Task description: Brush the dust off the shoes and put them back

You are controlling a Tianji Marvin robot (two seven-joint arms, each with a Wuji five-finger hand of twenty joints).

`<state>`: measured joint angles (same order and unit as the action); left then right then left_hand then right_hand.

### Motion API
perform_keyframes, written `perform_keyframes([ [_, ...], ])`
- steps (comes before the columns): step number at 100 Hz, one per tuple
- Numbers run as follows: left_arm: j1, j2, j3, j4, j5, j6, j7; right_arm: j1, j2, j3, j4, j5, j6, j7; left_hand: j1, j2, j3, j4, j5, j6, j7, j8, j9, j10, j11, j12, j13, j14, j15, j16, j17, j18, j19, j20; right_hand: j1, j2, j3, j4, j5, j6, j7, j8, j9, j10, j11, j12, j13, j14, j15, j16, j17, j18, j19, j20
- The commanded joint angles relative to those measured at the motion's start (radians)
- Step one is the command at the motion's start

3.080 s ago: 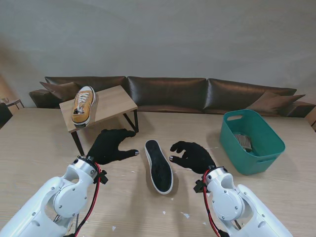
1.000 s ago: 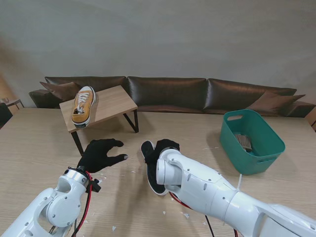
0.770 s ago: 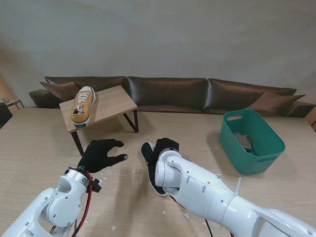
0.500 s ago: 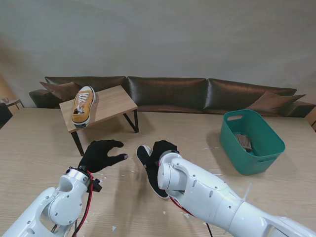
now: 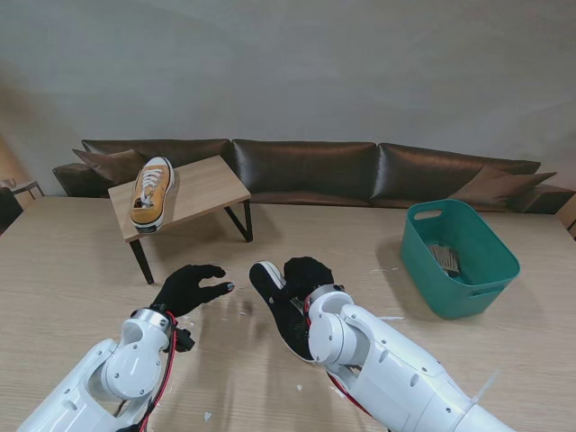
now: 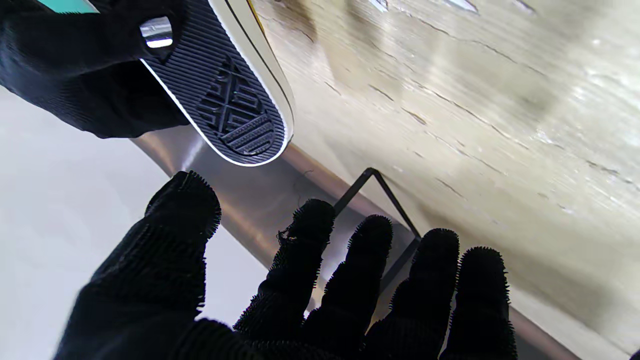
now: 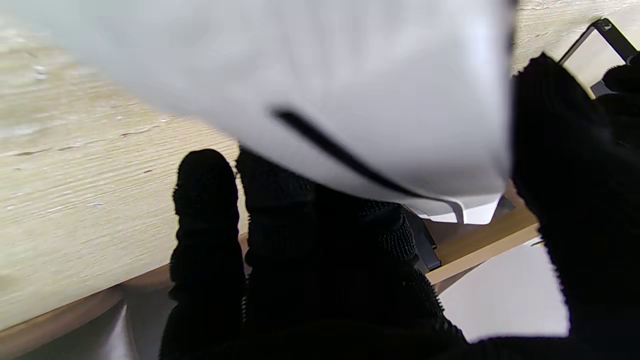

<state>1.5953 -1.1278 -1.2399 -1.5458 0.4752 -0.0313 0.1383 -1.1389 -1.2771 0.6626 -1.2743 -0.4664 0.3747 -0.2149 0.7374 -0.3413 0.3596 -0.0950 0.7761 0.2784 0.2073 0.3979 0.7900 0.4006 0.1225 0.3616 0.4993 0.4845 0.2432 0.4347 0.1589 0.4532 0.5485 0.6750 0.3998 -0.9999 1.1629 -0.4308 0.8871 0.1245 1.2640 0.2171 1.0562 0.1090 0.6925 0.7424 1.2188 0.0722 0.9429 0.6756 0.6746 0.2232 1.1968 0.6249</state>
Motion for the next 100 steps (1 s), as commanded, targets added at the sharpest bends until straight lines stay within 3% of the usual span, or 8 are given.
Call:
perform_keyframes([
  [1,-0.01,-0.011,0.004,0.0,0.009,0.007,-0.034,-0.014,0.01,0.009,-0.011,0.0,-0.011,0.01,0.022,0.029,0.002,0.03,-0.027,0.002,-0.019,-0.007,-0.021,0.011,-0.003,0.012,-0.005,0.017,-0.001,0.02,-0.019,-0.005,-0.027,0.016,0.188,0.042,0.299,0.097,0.002,-0.124,0.17,0.01,0.064,-0.05,0.037,0.018,0.057,-0.027,0.007,0.02,0.053,0.016,0.047,0.012],
  [13,-0.031,-0.009,0.009,0.013,-0.007,0.009,-0.056,-0.046,0.012,0.045,-0.04,0.025,-0.038,-0.005,0.017,0.028,0.0,0.03,-0.038,-0.009,-0.024,-0.01,-0.027,0.007,-0.004,0.014,-0.007,0.013,-0.003,0.022,-0.014,-0.006,-0.042,0.021,0.188,0.061,0.302,0.098,-0.01,-0.111,0.179,0.018,0.054,-0.042,0.043,0.024,0.062,-0.031,0.0,0.025,0.064,0.019,0.036,0.008],
  [31,-0.069,-0.018,0.022,0.047,-0.106,0.019,-0.082,-0.086,0.01,0.088,-0.078,0.064,-0.085,-0.035,0.016,0.019,-0.006,0.028,-0.058,-0.053,-0.033,-0.017,-0.046,0.007,-0.007,0.015,-0.018,0.012,-0.009,0.024,-0.011,-0.009,-0.081,0.033,0.19,0.063,0.302,0.097,-0.018,-0.104,0.184,0.024,0.05,-0.037,0.048,0.025,0.068,-0.034,-0.003,0.029,0.074,0.02,0.028,0.005],
  [45,-0.103,-0.031,0.04,0.074,-0.241,0.033,-0.111,-0.115,0.016,0.12,-0.113,0.087,-0.126,-0.039,0.009,0.012,-0.046,0.028,-0.118,-0.144,-0.06,-0.043,-0.112,0.007,-0.014,0.033,-0.064,0.008,-0.024,0.038,-0.017,-0.025,-0.185,0.098,0.19,0.061,0.303,0.098,-0.02,-0.097,0.187,0.026,0.047,-0.035,0.053,0.026,0.065,-0.03,-0.007,0.033,0.07,0.021,0.02,0.003],
  [49,-0.112,-0.032,0.044,0.08,-0.277,0.035,-0.129,-0.123,0.019,0.129,-0.125,0.091,-0.134,-0.035,0.012,0.013,-0.079,0.031,-0.132,-0.171,-0.058,-0.053,-0.134,0.003,-0.017,0.035,-0.077,0.003,-0.032,0.043,-0.019,-0.037,-0.232,0.163,0.188,0.062,0.303,0.099,-0.022,-0.099,0.187,0.026,0.045,-0.038,0.054,0.025,0.065,-0.032,-0.007,0.034,0.069,0.021,0.019,0.003],
  [58,-0.127,-0.032,0.053,0.094,-0.333,0.026,-0.166,-0.143,0.02,0.151,-0.148,0.109,-0.151,-0.04,-0.01,0.0,-0.108,0.029,-0.18,-0.227,-0.082,-0.072,-0.19,-0.01,-0.023,0.037,-0.102,-0.015,-0.046,0.044,-0.044,-0.061,-0.246,0.188,0.189,0.06,0.303,0.1,-0.023,-0.097,0.187,0.027,0.043,-0.035,0.056,0.025,0.064,-0.03,-0.007,0.036,0.067,0.02,0.018,0.003],
  [88,-0.169,-0.027,0.086,0.126,-0.388,0.014,-0.235,-0.192,0.025,0.209,-0.22,0.186,-0.205,-0.037,-0.057,-0.035,-0.131,0.027,-0.367,-0.28,-0.189,-0.192,-0.297,-0.034,-0.034,0.051,-0.145,-0.054,-0.057,0.069,-0.088,-0.11,-0.264,0.228,0.193,0.061,0.298,0.102,-0.026,-0.087,0.186,0.029,0.032,-0.029,0.062,0.024,0.051,-0.023,-0.007,0.043,0.052,0.024,0.013,0.006],
  [100,-0.188,-0.026,0.096,0.137,-0.418,-0.013,-0.255,-0.202,0.027,0.219,-0.229,0.204,-0.236,-0.032,-0.064,-0.053,-0.115,0.022,-0.366,-0.289,-0.154,-0.214,-0.31,-0.042,-0.018,0.095,-0.146,-0.069,-0.02,0.131,-0.087,-0.129,-0.235,0.288,0.194,0.062,0.297,0.104,-0.029,-0.087,0.185,0.031,0.028,-0.029,0.065,0.025,0.046,-0.023,-0.004,0.046,0.046,0.022,0.011,0.008],
])
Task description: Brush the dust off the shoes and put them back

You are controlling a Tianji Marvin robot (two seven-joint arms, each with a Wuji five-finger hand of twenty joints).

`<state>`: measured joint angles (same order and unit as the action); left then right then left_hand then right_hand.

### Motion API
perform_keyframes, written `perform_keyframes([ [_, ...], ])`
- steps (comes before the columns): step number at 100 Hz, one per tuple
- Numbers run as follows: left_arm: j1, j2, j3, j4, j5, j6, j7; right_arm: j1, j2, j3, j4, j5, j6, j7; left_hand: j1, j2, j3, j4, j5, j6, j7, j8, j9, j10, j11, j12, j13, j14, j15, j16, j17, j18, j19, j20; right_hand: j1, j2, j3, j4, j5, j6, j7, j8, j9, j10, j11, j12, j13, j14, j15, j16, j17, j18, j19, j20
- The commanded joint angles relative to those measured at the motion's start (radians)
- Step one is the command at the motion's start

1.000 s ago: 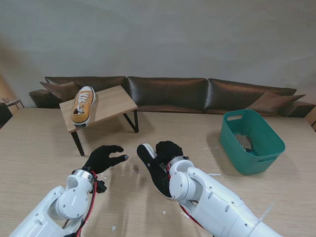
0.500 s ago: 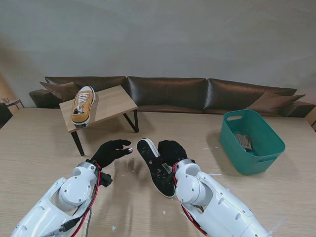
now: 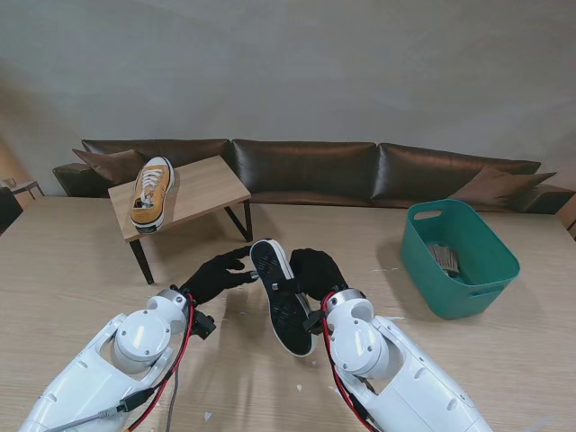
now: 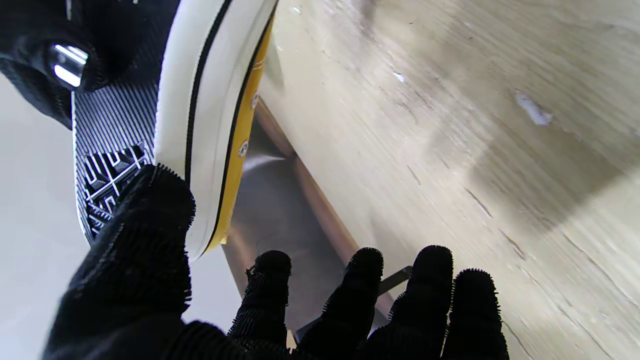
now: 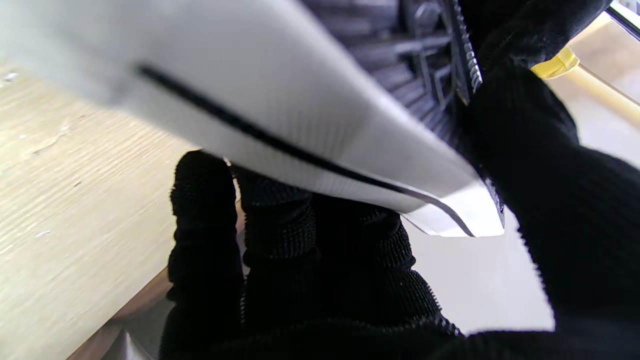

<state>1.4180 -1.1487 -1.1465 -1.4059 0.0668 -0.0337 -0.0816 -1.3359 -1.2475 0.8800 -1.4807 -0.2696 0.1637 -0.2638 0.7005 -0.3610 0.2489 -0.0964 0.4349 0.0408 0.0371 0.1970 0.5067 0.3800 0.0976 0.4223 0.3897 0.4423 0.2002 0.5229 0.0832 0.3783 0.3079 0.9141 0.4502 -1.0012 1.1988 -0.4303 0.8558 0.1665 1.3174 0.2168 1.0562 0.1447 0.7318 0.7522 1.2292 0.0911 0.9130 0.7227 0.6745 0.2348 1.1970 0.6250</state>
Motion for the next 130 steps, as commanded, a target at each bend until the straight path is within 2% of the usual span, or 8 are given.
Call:
perform_keyframes([
  [1,-0.011,-0.005,0.003,-0.003,-0.013,-0.013,-0.037,-0.006,-0.003,0.002,-0.022,0.011,-0.029,0.017,-0.03,-0.034,-0.004,0.023,-0.023,-0.051,0.02,-0.012,-0.025,-0.022,0.008,0.04,-0.033,-0.028,0.028,0.049,-0.009,-0.056,0.01,0.056,0.145,0.063,0.261,0.104,0.002,-0.129,0.132,0.031,0.029,-0.064,0.026,0.015,0.034,-0.041,0.026,-0.001,0.045,0.01,0.011,0.008],
  [18,-0.018,-0.012,0.005,-0.001,-0.129,-0.035,-0.072,-0.018,-0.007,0.009,-0.013,0.032,-0.088,0.0,-0.05,-0.047,0.024,0.015,0.114,-0.032,0.136,0.116,-0.014,-0.03,0.048,0.244,-0.047,-0.037,0.177,0.253,0.002,-0.076,0.077,0.285,0.146,0.064,0.261,0.104,0.002,-0.13,0.131,0.036,0.027,-0.064,0.031,0.014,0.028,-0.034,0.036,0.003,0.036,0.009,0.016,0.015],
  [64,-0.011,-0.021,0.01,0.0,-0.294,-0.09,-0.127,-0.036,-0.016,0.021,-0.009,0.111,-0.122,-0.003,-0.061,-0.132,0.211,-0.001,0.197,-0.05,0.145,0.192,0.034,-0.034,0.064,0.351,-0.056,-0.045,0.372,0.385,-0.036,-0.105,0.234,0.442,0.151,0.07,0.254,0.106,0.0,-0.12,0.127,0.039,0.021,-0.055,0.033,0.013,0.022,-0.028,0.043,0.003,0.025,0.014,0.017,0.021],
  [87,-0.022,-0.032,0.031,0.009,-0.342,-0.117,-0.119,-0.032,-0.022,0.018,0.01,0.159,-0.14,0.005,0.04,-0.145,0.274,0.007,0.345,-0.027,0.267,0.282,0.108,-0.033,0.144,0.545,-0.031,-0.051,0.582,0.511,-0.138,-0.142,0.756,0.239,0.155,0.083,0.242,0.106,-0.005,-0.113,0.124,0.044,0.012,-0.048,0.035,0.016,0.013,-0.024,0.047,0.003,0.013,0.014,0.017,0.024],
  [92,-0.022,-0.032,0.034,0.007,-0.348,-0.116,-0.124,-0.031,-0.024,0.017,0.014,0.164,-0.138,0.002,0.143,-0.155,0.175,-0.014,0.39,-0.021,0.341,0.403,0.144,-0.036,0.168,0.586,-0.01,-0.046,0.612,0.515,-0.126,-0.138,0.821,0.203,0.156,0.085,0.238,0.106,-0.006,-0.112,0.123,0.045,0.011,-0.046,0.035,0.016,0.012,-0.021,0.051,0.004,0.01,0.015,0.02,0.027],
  [101,-0.025,-0.036,0.047,0.008,-0.34,-0.121,-0.106,-0.028,-0.027,0.016,0.021,0.164,-0.131,-0.004,0.321,-0.176,0.048,0.023,0.452,0.002,0.57,0.452,0.249,-0.05,0.221,0.62,0.095,-0.038,0.671,0.509,-0.031,-0.105,0.931,0.186,0.149,0.09,0.227,0.106,-0.007,-0.112,0.12,0.045,0.014,-0.042,0.034,0.011,0.016,-0.023,0.059,0.006,0.012,0.013,0.028,0.031],
  [117,-0.036,-0.047,0.07,0.01,-0.32,-0.134,-0.053,-0.029,-0.03,0.019,0.02,0.16,-0.1,-0.016,0.363,-0.243,0.209,-0.001,0.469,0.092,0.785,0.539,0.453,-0.095,0.221,0.673,0.338,-0.056,0.674,0.38,0.222,-0.036,1.05,0.047,0.133,0.114,0.191,0.106,-0.006,-0.12,0.092,0.036,0.007,-0.041,0.028,-0.008,0.011,-0.028,0.068,0.003,-0.008,0.01,0.03,0.032],
  [130,-0.055,-0.053,0.095,0.017,-0.295,-0.147,-0.026,-0.028,-0.028,0.022,0.022,0.16,-0.09,-0.008,0.419,-0.291,0.329,-0.011,0.426,0.129,0.899,0.538,0.689,-0.143,0.109,0.539,0.578,-0.111,0.568,0.211,0.463,0.005,1.087,-0.122,0.128,0.13,0.169,0.107,-0.012,-0.127,0.078,0.04,-0.011,-0.045,0.031,-0.019,-0.005,-0.02,0.073,0.001,-0.032,0.008,0.033,0.035],
])
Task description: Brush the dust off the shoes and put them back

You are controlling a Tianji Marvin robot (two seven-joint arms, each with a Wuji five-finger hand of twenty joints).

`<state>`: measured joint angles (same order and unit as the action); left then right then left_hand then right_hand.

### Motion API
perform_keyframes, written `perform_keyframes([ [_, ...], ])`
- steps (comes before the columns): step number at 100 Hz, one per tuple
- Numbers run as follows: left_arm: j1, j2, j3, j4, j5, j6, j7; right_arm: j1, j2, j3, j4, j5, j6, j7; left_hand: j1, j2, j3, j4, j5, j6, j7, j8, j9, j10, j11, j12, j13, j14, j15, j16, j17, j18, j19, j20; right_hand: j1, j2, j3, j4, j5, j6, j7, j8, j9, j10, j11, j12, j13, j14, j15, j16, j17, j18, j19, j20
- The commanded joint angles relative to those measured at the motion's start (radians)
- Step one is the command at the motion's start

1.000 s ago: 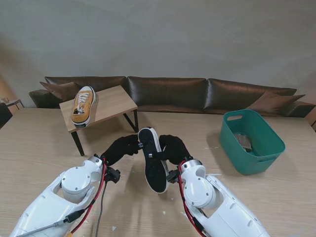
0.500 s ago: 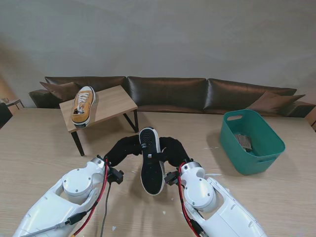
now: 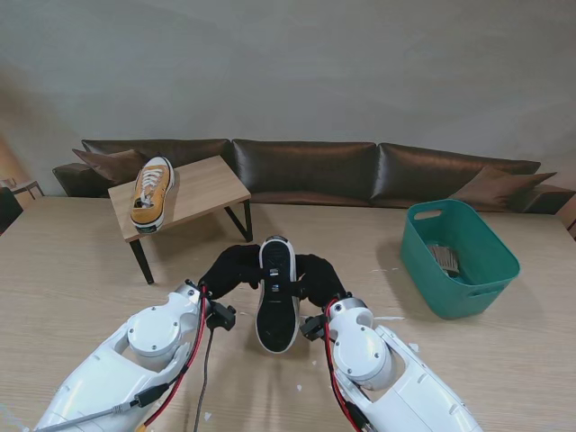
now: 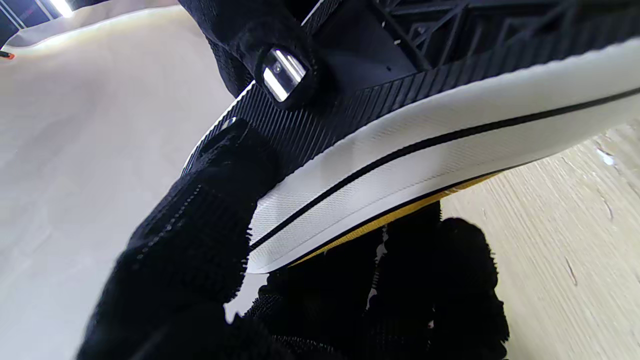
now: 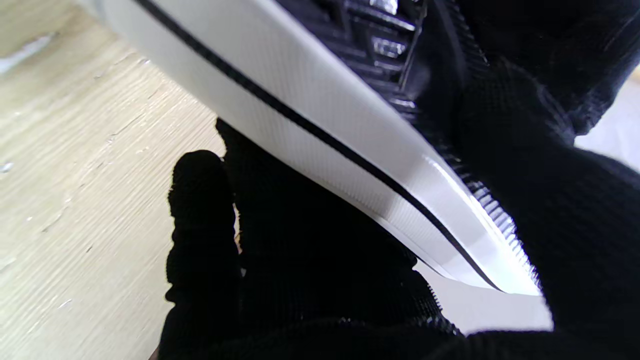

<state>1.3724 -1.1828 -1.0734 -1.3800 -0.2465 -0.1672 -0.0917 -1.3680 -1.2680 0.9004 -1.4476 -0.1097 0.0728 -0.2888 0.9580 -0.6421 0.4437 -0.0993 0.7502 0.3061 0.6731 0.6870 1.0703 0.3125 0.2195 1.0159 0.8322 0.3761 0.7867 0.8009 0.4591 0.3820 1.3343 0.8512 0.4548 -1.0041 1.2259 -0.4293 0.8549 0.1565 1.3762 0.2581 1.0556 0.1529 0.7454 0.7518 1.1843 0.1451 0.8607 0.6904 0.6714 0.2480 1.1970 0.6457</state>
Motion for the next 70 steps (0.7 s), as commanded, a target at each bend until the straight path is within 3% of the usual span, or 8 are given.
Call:
perform_keyframes([
  [1,-0.011,-0.02,0.025,-0.007,0.023,-0.016,-0.011,0.004,-0.008,0.002,-0.011,0.0,0.002,0.018,0.165,-0.013,0.146,-0.01,0.108,-0.137,0.275,0.042,0.135,-0.078,-0.014,-0.062,0.15,-0.05,-0.025,-0.077,0.1,0.001,0.064,-0.076,0.123,0.134,0.14,0.106,-0.011,-0.118,0.019,-0.001,-0.011,-0.052,0.018,-0.019,0.039,-0.073,0.126,0.033,-0.03,-0.005,0.034,0.014],
  [10,-0.029,-0.025,0.045,0.004,0.06,-0.04,0.022,0.003,-0.007,0.007,-0.011,0.005,0.006,0.019,0.165,-0.046,0.209,-0.015,0.113,-0.155,0.343,-0.028,0.189,-0.097,-0.01,-0.115,0.254,-0.083,-0.088,-0.086,0.202,-0.019,0.073,-0.183,0.113,0.152,0.117,0.108,-0.013,-0.118,-0.002,0.008,-0.018,-0.05,0.021,-0.03,0.023,-0.057,0.133,0.032,-0.052,0.001,0.039,0.018],
  [27,-0.052,-0.021,0.058,-0.003,0.087,-0.065,0.018,0.003,0.004,0.026,-0.025,0.019,0.019,0.058,0.166,-0.062,0.249,-0.016,0.112,-0.172,0.397,-0.093,0.197,-0.11,0.003,-0.109,0.286,-0.083,-0.122,-0.049,0.222,-0.031,0.069,-0.221,0.035,0.174,0.032,0.114,-0.08,-0.099,-0.284,0.073,-0.108,-0.032,0.005,-0.112,-0.074,0.008,0.085,0.006,-0.154,0.026,0.012,0.031],
  [39,-0.067,-0.015,0.06,-0.013,0.093,-0.074,-0.001,0.015,0.019,0.038,-0.034,0.023,0.032,0.116,0.161,-0.065,0.264,-0.015,0.105,-0.183,0.417,-0.1,0.194,-0.107,0.009,-0.098,0.284,-0.082,-0.119,-0.03,0.214,-0.038,0.06,-0.228,-0.026,0.226,0.013,0.264,-0.097,-0.1,-0.613,0.225,-0.173,-0.033,-0.015,-0.141,-0.146,0.029,0.068,0.002,-0.211,0.037,-0.003,0.063],
  [43,-0.072,-0.014,0.061,-0.015,0.093,-0.076,-0.005,0.024,0.024,0.037,-0.031,0.021,0.032,0.134,0.163,-0.063,0.266,-0.015,0.105,-0.184,0.419,-0.1,0.192,-0.111,0.008,-0.097,0.281,-0.08,-0.121,-0.029,0.208,-0.04,0.057,-0.229,-0.026,0.216,0.006,0.27,-0.106,-0.123,-0.638,0.232,-0.184,-0.037,-0.017,-0.142,-0.156,0.027,0.067,0.002,-0.219,0.036,-0.004,0.066],
  [53,-0.082,-0.012,0.065,-0.016,0.098,-0.087,-0.011,0.057,0.028,0.024,-0.006,-0.007,0.027,0.149,0.172,-0.061,0.272,-0.012,0.097,-0.191,0.433,-0.088,0.183,-0.129,0.008,-0.092,0.262,-0.074,-0.136,-0.017,0.184,-0.056,0.039,-0.234,0.003,0.181,0.005,0.267,-0.085,-0.184,-0.666,0.229,-0.168,-0.056,-0.021,-0.147,-0.144,0.014,0.074,0.002,-0.207,0.035,0.01,0.076],
  [61,-0.089,-0.01,0.066,-0.019,0.098,-0.093,-0.018,0.091,0.027,0.006,0.025,-0.033,0.019,0.15,0.179,-0.062,0.276,-0.01,0.098,-0.194,0.438,-0.081,0.179,-0.138,0.005,-0.092,0.252,-0.07,-0.151,-0.012,0.17,-0.066,0.026,-0.238,0.082,0.111,0.004,0.118,-0.046,-0.25,-0.521,0.085,-0.082,-0.082,-0.016,-0.125,-0.077,-0.016,0.111,0.003,-0.155,0.035,0.046,0.084],
  [70,-0.096,-0.006,0.063,-0.024,0.102,-0.096,-0.027,0.126,0.014,-0.016,0.067,-0.058,0.005,0.117,0.189,-0.064,0.286,-0.009,0.094,-0.195,0.435,-0.049,0.173,-0.148,-0.002,-0.094,0.244,-0.065,-0.195,0.016,0.148,-0.074,0.017,-0.231,0.149,0.055,0.011,0.097,0.077,-0.285,-0.336,-0.001,0.07,-0.112,-0.016,-0.095,0.033,-0.042,0.155,0.007,-0.062,0.041,0.101,0.086],
])
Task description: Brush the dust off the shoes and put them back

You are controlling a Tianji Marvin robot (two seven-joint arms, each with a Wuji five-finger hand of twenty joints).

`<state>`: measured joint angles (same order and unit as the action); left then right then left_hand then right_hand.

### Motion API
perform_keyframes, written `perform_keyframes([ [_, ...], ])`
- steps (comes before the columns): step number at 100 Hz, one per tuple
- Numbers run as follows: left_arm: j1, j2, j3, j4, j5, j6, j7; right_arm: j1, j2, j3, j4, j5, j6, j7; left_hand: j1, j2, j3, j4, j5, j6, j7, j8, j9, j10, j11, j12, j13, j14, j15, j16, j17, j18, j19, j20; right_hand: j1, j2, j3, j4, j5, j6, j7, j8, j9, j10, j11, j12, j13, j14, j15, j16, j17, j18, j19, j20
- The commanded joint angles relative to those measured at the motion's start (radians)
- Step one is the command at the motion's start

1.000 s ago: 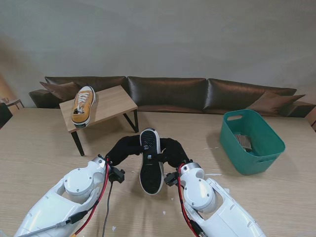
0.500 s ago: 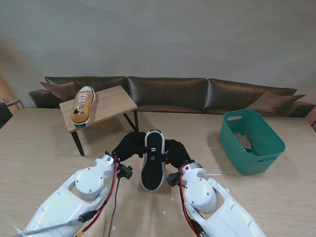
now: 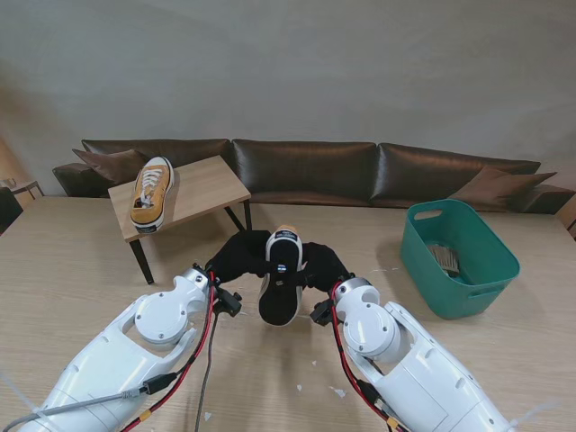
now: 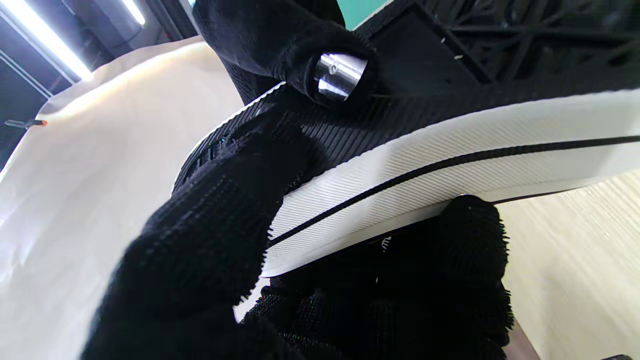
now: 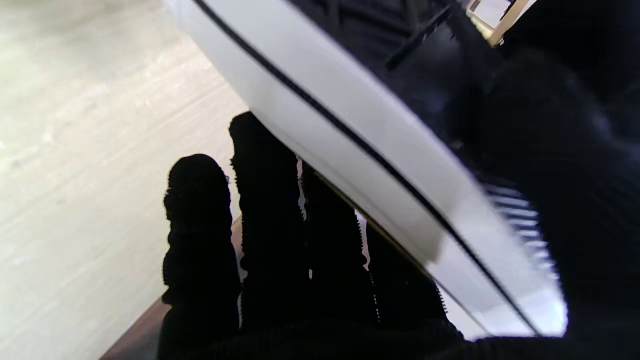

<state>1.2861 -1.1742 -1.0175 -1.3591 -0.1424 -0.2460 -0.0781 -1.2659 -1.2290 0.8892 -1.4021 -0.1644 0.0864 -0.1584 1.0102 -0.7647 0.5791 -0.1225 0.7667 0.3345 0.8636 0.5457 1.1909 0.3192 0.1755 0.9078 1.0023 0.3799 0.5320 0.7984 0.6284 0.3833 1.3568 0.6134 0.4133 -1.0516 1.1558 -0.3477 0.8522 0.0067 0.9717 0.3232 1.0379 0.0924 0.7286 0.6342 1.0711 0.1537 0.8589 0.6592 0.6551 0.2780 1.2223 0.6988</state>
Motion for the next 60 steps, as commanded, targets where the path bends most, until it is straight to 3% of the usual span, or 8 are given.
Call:
perform_keyframes([
  [1,-0.01,-0.015,0.007,-0.046,-0.001,-0.018,-0.042,0.028,-0.027,-0.008,0.027,-0.01,-0.01,-0.022,0.137,0.058,0.15,0.014,0.077,-0.223,0.245,0.092,0.052,-0.155,0.042,0.014,0.074,-0.069,0.06,0.018,-0.022,-0.076,-0.006,0.007,0.195,0.101,0.086,0.017,0.099,-0.139,0.077,-0.067,0.105,-0.056,0.001,0.023,0.162,-0.055,0.162,0.039,-0.031,0.012,0.085,0.034],
  [9,-0.015,-0.012,0.004,-0.051,0.013,-0.017,-0.044,0.058,-0.046,-0.033,0.074,-0.065,-0.024,-0.098,0.135,0.064,0.152,0.01,0.07,-0.232,0.243,0.118,0.042,-0.162,0.044,0.023,0.053,-0.065,0.054,0.042,-0.062,-0.068,0.017,0.032,0.212,0.075,0.139,0.015,0.197,-0.168,0.127,-0.081,0.205,-0.064,-0.014,0.031,0.241,-0.094,0.241,0.067,0.079,0.008,0.152,0.028],
  [28,-0.007,0.0,-0.01,-0.079,0.06,-0.002,-0.052,0.112,-0.085,-0.08,0.177,-0.178,-0.03,-0.267,0.154,0.082,0.122,0.01,0.06,-0.246,0.222,0.168,0.001,-0.174,0.04,0.05,-0.071,-0.043,0.068,0.124,-0.21,-0.063,0.034,0.091,0.214,0.08,0.187,0.014,0.188,-0.176,0.151,-0.105,0.234,-0.043,-0.029,0.046,0.245,-0.113,0.322,0.093,0.131,0.009,0.174,0.018],
  [38,0.007,0.01,-0.017,-0.095,0.097,0.009,-0.061,0.13,-0.105,-0.101,0.229,-0.232,-0.023,-0.358,0.158,0.092,0.103,0.006,0.051,-0.255,0.183,0.18,-0.036,-0.162,0.045,0.086,-0.132,-0.033,0.074,0.138,-0.272,-0.061,0.01,0.114,0.21,0.073,0.2,0.009,0.178,-0.177,0.198,-0.165,0.241,-0.05,-0.031,0.049,0.244,-0.12,0.347,0.093,0.145,0.006,0.181,0.018],
  [42,0.013,0.014,-0.02,-0.099,0.106,0.015,-0.069,0.139,-0.112,-0.111,0.253,-0.249,-0.024,-0.385,0.142,0.092,0.075,0.007,0.033,-0.257,0.136,0.181,-0.056,-0.153,0.038,0.102,-0.17,-0.03,0.095,0.118,-0.297,-0.06,-0.012,0.14,0.21,0.069,0.203,0.009,0.178,-0.18,0.202,-0.169,0.242,-0.051,-0.031,0.049,0.244,-0.119,0.349,0.092,0.146,0.005,0.181,0.018],
  [48,0.023,0.021,-0.023,-0.105,0.107,0.025,-0.091,0.15,-0.114,-0.125,0.281,-0.269,-0.031,-0.401,0.089,0.089,0.042,0.001,0.007,-0.245,0.051,0.178,-0.101,-0.123,0.024,0.114,-0.243,-0.032,0.149,0.005,-0.34,-0.058,-0.045,0.172,0.207,0.068,0.207,0.008,0.178,-0.183,0.208,-0.175,0.243,-0.052,-0.031,0.05,0.245,-0.124,0.351,0.092,0.149,0.001,0.182,0.018],
  [57,0.035,0.03,-0.027,-0.114,0.107,0.04,-0.122,0.162,-0.114,-0.146,0.32,-0.306,-0.044,-0.421,0.028,0.09,-0.011,-0.002,-0.022,-0.238,-0.089,0.159,-0.204,-0.087,0.088,0.048,-0.297,-0.014,0.153,-0.001,-0.388,-0.058,-0.068,0.208,0.208,0.071,0.212,0.008,0.175,-0.189,0.216,-0.178,0.236,-0.049,-0.028,0.054,0.244,-0.128,0.35,0.091,0.152,-0.005,0.182,0.017],
  [60,0.038,0.032,-0.027,-0.115,0.111,0.043,-0.129,0.168,-0.113,-0.154,0.334,-0.325,-0.049,-0.43,-0.022,0.097,0.011,-0.009,-0.02,-0.235,-0.199,0.154,-0.233,-0.076,0.113,-0.073,-0.308,-0.008,0.153,0.002,-0.397,-0.058,-0.078,0.228,0.208,0.072,0.214,0.008,0.173,-0.193,0.22,-0.179,0.235,-0.048,-0.027,0.055,0.244,-0.131,0.35,0.091,0.153,-0.007,0.182,0.017],
])
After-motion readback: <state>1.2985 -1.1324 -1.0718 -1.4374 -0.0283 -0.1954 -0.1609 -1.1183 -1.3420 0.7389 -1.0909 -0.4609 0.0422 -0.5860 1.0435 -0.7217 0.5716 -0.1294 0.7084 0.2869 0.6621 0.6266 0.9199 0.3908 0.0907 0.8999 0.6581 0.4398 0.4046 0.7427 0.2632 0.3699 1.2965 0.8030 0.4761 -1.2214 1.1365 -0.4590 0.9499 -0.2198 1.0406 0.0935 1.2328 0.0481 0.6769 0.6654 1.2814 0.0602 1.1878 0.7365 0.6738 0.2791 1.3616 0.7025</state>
